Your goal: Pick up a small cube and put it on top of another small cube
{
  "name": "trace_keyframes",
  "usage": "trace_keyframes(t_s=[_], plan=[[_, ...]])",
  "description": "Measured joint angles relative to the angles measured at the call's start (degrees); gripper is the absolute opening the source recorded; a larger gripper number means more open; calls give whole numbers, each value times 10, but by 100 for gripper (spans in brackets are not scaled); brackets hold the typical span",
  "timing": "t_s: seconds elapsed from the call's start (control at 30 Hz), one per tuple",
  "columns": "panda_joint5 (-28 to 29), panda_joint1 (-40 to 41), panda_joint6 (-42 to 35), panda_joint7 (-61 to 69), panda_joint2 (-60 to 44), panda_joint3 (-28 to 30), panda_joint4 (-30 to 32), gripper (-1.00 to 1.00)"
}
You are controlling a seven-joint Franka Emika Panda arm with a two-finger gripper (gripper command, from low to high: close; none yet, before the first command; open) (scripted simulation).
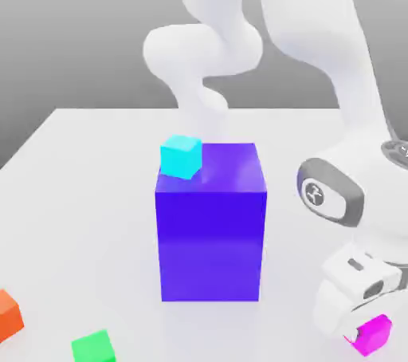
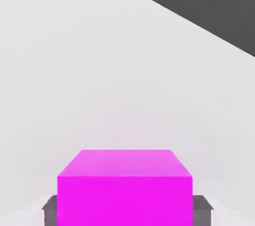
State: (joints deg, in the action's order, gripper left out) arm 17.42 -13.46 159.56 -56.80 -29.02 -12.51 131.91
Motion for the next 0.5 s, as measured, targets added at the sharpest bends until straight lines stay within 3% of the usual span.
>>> trace_keyframes(t_s=[0.23, 0.5], plan=[[-53, 33, -65, 28, 86, -32, 20, -100], [-134, 119, -101, -108, 122, 69, 11, -100]])
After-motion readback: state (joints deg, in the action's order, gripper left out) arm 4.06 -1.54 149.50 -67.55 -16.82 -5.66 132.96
